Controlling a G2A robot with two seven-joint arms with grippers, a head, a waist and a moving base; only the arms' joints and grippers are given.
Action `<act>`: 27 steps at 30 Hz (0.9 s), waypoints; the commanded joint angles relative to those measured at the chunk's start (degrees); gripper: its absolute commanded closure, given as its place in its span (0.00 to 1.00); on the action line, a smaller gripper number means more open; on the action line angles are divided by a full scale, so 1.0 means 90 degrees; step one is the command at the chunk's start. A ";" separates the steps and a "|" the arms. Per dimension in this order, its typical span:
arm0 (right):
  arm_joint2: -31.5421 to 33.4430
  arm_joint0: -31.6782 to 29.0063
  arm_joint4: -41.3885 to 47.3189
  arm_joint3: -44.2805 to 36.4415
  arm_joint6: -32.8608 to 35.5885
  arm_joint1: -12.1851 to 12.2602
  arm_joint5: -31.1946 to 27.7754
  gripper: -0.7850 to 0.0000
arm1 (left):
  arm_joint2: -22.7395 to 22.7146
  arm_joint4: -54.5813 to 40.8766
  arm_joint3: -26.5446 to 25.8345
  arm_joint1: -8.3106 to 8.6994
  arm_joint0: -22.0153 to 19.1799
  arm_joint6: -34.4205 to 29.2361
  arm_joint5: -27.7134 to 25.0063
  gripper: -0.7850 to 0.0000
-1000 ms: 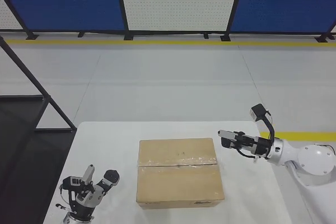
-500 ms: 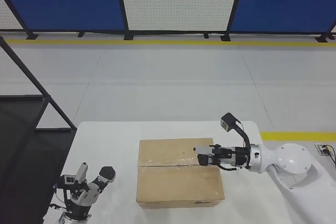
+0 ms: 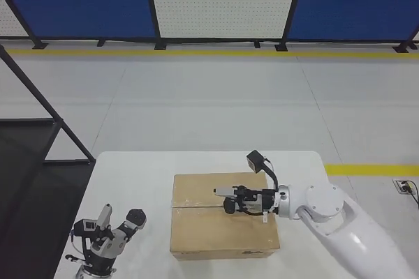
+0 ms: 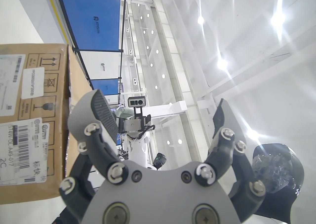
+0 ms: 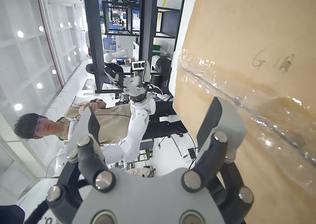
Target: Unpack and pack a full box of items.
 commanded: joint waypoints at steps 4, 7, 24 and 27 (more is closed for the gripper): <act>-0.0311 0.0182 0.0049 0.0320 -0.0108 -0.0200 -0.0103 0.00 | -0.0034 -0.0028 0.0022 0.0006 -0.0005 -0.0054 0.0029 0.00; -0.0481 0.0283 0.0038 0.0486 -0.0188 -0.0321 -0.0147 0.00 | -0.0067 -0.0070 -0.0009 0.0007 -0.0017 -0.0080 -0.0017 0.00; -0.1011 0.0904 0.0244 0.1580 0.0027 -0.0939 -0.0290 0.00 | -0.0611 -0.0700 0.0287 0.0010 0.0081 -0.0056 -0.0368 0.00; -0.1017 0.0927 0.0259 0.1844 0.0135 -0.0999 -0.0335 0.00 | -0.0625 -0.0731 0.0255 0.0008 0.0056 -0.0073 -0.0352 0.00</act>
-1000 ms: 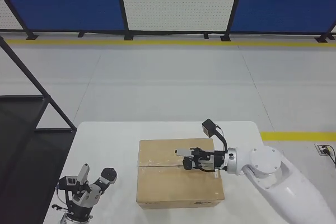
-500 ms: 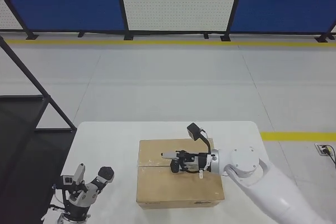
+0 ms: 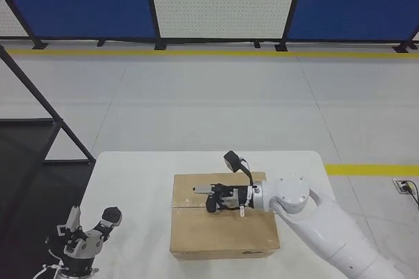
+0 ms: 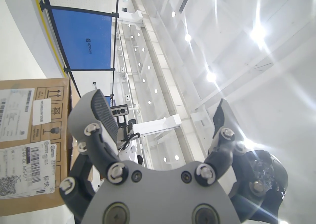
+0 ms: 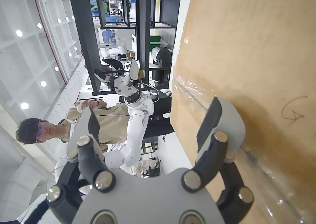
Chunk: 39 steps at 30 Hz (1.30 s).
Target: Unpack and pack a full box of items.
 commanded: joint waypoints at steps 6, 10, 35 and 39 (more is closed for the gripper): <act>0.0304 -0.0243 0.0025 0.0334 0.0112 0.0035 -0.0288 0.00 | 0.0083 0.0120 -0.0047 -0.0005 -0.0092 -0.0026 0.0095 0.00; 0.0635 -0.0496 -0.0051 0.0247 0.0175 0.0150 -0.0435 0.00 | 0.0165 0.0238 -0.0060 -0.0011 -0.0144 -0.0004 0.0140 0.00; 0.2463 -0.1949 -0.0548 -0.0936 0.0541 0.0748 -0.0148 0.00 | 0.0325 0.0480 -0.0240 -0.0043 -0.0091 0.0169 0.0131 0.00; 0.2576 -0.2028 -0.0542 -0.0898 0.0562 0.0765 -0.0161 0.00 | 0.0362 0.0515 -0.0265 -0.0048 -0.0105 0.0185 0.0157 0.00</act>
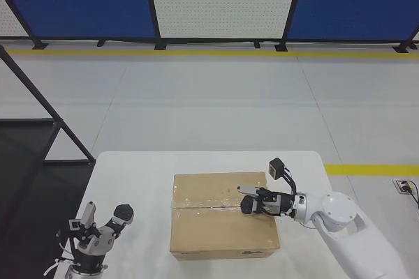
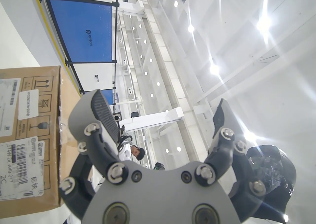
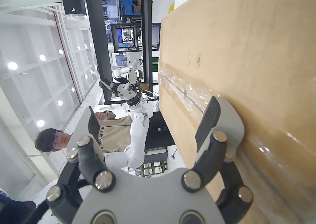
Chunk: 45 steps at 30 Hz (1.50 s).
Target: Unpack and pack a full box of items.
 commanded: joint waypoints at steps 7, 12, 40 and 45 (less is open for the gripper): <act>0.0400 -0.0262 -0.0036 -0.0100 -0.0026 0.0088 -0.0027 0.00 | 0.0042 0.0073 -0.0022 -0.0004 -0.0031 0.0008 0.0043 0.00; 0.0751 -0.0543 0.0002 -0.0214 -0.0022 0.0171 0.0000 0.00 | 0.0039 0.0089 -0.0038 -0.0003 -0.0053 -0.0005 0.0074 0.00; 0.0833 -0.0604 0.0095 -0.1337 0.0154 0.0201 0.0183 0.00 | -0.0096 -0.0096 -0.0045 -0.0009 -0.0015 -0.0033 -0.0030 0.00; -0.0300 0.0356 -0.0010 -0.1156 0.0115 -0.0098 0.0477 0.00 | -0.0186 -0.0370 0.0095 -0.0018 0.0102 -0.0104 -0.0184 0.00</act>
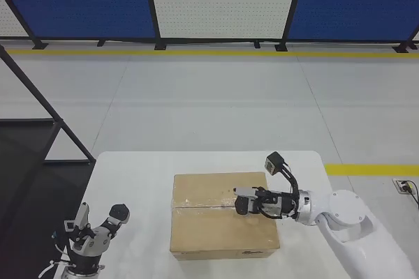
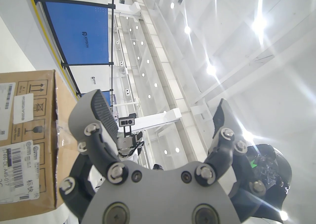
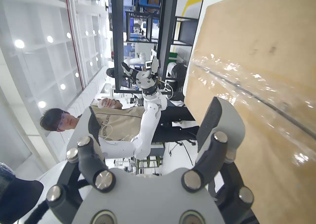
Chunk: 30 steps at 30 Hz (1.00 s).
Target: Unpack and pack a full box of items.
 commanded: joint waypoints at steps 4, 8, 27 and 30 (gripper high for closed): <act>-0.1216 0.0926 0.0014 0.0428 -0.0221 -0.0401 0.0208 0.00 | -0.0145 -0.0390 0.0178 -0.0007 0.0101 -0.0111 -0.0159 0.00; -0.2091 0.1598 0.0273 0.0972 -0.0428 -0.0820 0.0600 0.00 | -0.0282 -0.0696 0.0308 -0.0010 0.0210 -0.0287 -0.0273 0.00; -0.2479 0.1650 0.0569 0.1068 -0.1025 -0.1132 0.0587 0.00 | -0.0456 -0.0855 0.0351 -0.0009 0.0302 -0.0441 -0.0234 0.00; -0.2740 0.1854 0.0675 0.1402 -0.1217 -0.1353 0.0522 0.00 | -0.0508 -0.0831 0.0257 -0.0014 0.0355 -0.0372 -0.0240 0.00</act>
